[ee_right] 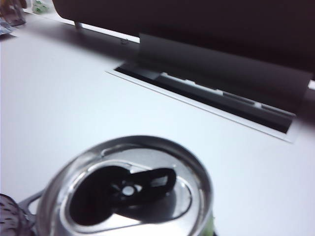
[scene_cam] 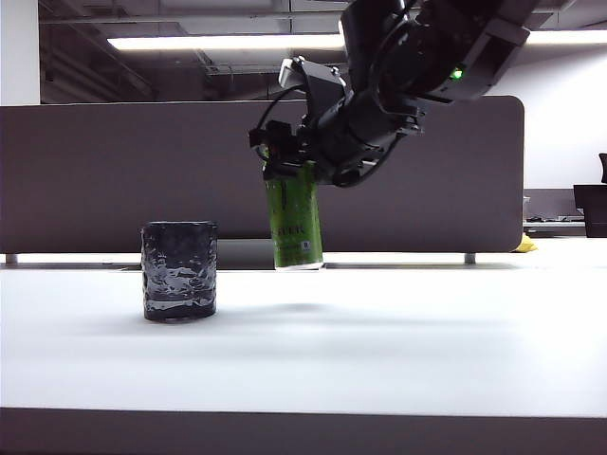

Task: Pick up the metal can, pour some water into the cup, then place the can back on the table.

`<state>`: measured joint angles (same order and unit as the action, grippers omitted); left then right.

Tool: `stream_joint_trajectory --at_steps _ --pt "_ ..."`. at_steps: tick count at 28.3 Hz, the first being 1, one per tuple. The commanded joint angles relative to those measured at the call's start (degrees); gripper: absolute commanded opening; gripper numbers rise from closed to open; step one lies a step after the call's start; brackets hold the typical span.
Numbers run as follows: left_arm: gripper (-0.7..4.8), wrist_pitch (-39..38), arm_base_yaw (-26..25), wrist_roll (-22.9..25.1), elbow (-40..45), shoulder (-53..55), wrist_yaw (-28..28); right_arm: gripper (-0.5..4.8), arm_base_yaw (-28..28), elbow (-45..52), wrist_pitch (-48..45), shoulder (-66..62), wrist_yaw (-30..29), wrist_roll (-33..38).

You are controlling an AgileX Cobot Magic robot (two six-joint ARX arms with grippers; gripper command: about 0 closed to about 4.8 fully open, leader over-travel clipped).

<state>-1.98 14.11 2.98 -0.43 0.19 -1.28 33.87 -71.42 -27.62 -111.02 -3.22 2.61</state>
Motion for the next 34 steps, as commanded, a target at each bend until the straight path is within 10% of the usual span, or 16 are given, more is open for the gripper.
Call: stream_joint_trajectory --at_steps 1,34 --pt "-0.05 0.8 -1.5 0.0 -0.1 0.0 0.0 2.29 -0.5 0.9 -3.6 1.1 -0.2 0.9" --pt "-0.05 0.8 -2.7 0.0 -0.1 0.0 0.0 2.29 -1.6 28.9 -33.9 5.9 -0.1 2.9"
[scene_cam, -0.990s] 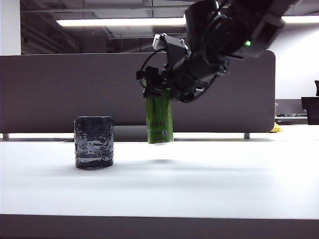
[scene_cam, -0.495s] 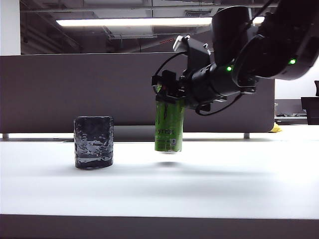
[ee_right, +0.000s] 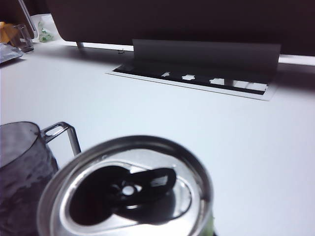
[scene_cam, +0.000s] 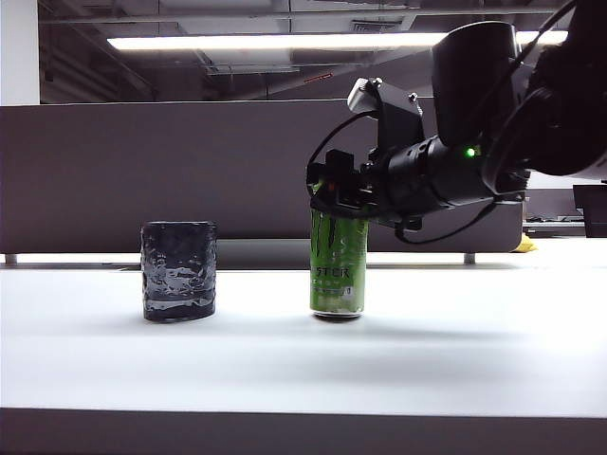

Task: Pick up the metal can, pour some water into the cup, then place the can back on the table.

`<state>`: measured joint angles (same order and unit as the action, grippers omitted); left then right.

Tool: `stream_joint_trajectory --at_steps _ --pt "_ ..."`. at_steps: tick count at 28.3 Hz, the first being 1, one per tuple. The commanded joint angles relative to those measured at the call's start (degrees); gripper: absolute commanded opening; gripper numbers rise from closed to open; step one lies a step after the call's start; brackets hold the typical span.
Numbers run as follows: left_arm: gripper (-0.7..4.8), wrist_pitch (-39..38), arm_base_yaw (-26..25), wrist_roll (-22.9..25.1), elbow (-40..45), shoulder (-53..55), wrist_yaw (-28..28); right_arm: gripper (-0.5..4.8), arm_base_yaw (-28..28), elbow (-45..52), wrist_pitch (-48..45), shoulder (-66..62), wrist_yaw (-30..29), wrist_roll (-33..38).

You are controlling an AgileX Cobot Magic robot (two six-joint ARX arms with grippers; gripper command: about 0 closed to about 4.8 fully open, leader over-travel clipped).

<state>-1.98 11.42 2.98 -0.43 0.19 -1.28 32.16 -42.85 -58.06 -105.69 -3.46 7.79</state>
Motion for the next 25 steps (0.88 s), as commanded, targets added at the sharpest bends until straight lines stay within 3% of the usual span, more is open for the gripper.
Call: stream_joint_trajectory --at_steps 1,7,25 --pt "-0.05 0.8 0.0 0.0 -0.1 0.0 0.0 2.29 0.1 0.4 -3.5 0.5 0.1 -2.8" --pt "-0.05 0.8 0.0 0.0 -0.1 0.0 0.0 2.29 0.4 0.6 -3.5 0.5 0.0 -8.1" --pt "-0.05 0.8 0.0 0.0 -0.1 0.0 0.0 2.29 0.4 0.6 -4.4 0.3 0.1 -6.3"
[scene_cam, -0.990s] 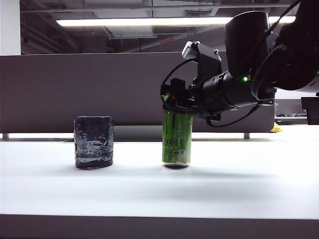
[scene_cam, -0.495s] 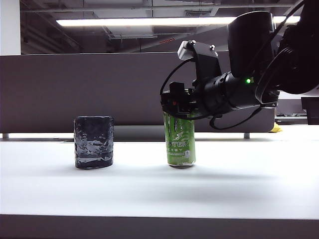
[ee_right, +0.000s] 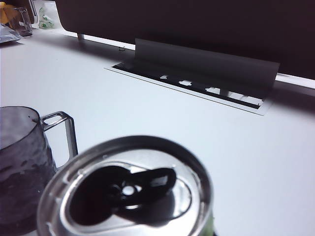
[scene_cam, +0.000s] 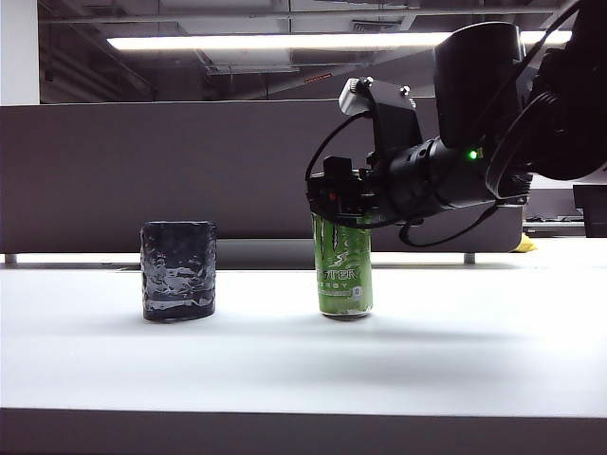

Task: Pick up the metal can, pour some water into the cup, then place the can back on the table.

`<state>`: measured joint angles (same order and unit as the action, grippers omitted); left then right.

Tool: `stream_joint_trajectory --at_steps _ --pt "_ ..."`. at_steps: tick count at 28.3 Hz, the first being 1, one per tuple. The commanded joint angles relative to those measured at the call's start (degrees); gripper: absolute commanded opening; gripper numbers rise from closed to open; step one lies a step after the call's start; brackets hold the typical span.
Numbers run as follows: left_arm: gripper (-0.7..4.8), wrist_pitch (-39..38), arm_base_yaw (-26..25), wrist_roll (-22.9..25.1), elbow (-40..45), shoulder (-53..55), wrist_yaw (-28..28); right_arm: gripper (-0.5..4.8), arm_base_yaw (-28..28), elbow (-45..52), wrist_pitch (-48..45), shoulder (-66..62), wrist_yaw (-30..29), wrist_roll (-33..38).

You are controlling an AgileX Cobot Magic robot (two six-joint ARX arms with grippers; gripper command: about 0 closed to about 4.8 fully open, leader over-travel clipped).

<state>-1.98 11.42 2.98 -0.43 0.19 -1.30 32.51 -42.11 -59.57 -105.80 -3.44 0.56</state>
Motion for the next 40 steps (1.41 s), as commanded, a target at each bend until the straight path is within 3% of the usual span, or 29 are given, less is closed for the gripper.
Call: stream_joint_trajectory --at_steps 1,31,33,37,40 --pt "-0.05 0.8 0.0 0.0 -0.1 0.0 0.0 2.29 0.1 -0.2 -2.9 0.4 0.1 0.9" --pt "-0.05 0.8 0.0 0.0 -0.1 0.0 0.0 2.36 -0.2 -0.2 -8.9 -2.5 2.3 2.5" --pt "-0.05 0.8 0.0 0.0 -0.1 0.0 0.0 2.66 -0.2 -0.2 -7.6 -2.5 2.3 2.5" --pt "-0.05 0.8 0.0 0.0 -0.1 0.0 0.0 2.66 -0.2 -0.2 -7.8 -2.5 2.2 2.5" --pt "-0.05 0.8 0.0 0.0 -0.1 0.0 0.0 3.21 -0.2 -0.2 -7.7 -2.6 2.2 2.5"
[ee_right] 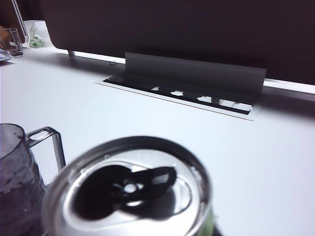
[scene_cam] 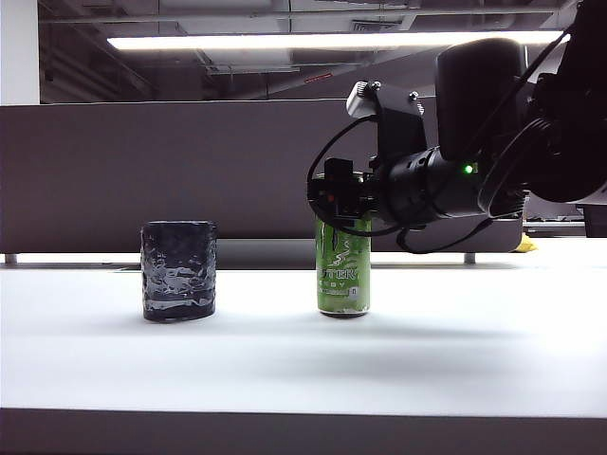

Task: Pick up the metal can, pour some water into the cup, then place the can back on the table.

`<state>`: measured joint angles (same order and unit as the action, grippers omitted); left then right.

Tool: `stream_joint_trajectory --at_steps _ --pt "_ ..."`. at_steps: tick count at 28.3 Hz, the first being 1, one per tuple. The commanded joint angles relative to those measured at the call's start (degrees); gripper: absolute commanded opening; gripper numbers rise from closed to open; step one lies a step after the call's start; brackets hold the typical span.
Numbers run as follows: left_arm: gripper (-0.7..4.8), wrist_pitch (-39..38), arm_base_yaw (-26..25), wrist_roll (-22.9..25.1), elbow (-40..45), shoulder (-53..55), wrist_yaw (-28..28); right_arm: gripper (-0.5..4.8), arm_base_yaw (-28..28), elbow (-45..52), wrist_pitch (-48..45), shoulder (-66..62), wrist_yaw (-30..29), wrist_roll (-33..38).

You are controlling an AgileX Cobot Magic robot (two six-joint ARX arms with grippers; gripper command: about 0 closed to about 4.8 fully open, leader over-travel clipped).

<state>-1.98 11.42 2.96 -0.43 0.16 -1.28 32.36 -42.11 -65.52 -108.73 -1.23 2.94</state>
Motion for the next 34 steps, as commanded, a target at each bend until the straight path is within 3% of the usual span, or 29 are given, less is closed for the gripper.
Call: stream_joint_trajectory --at_steps 1,5,15,26,32,34 --pt "-0.05 0.8 0.0 0.0 -0.1 0.1 0.0 3.27 0.0 -0.2 -1.8 0.2 0.0 0.1" --pt "-0.05 0.8 0.0 0.0 -0.1 0.1 0.0 3.29 0.0 -0.2 -1.6 -0.3 0.0 0.1" --pt "-0.05 0.8 0.0 0.0 -0.1 0.1 0.0 4.79 -0.1 -0.2 -2.9 -0.3 0.1 0.1" --pt "-0.05 0.8 -2.0 0.0 -0.1 0.1 0.0 4.79 -0.1 -0.2 -8.9 3.8 1.4 0.3" --pt "-0.05 0.8 -2.6 0.0 -0.1 0.1 0.0 4.79 -0.1 -0.2 -7.0 16.6 3.3 0.2" --pt "-0.05 0.8 -3.2 0.0 -0.1 0.1 0.0 3.56 -0.1 -0.2 -2.7 22.8 7.2 -0.5"
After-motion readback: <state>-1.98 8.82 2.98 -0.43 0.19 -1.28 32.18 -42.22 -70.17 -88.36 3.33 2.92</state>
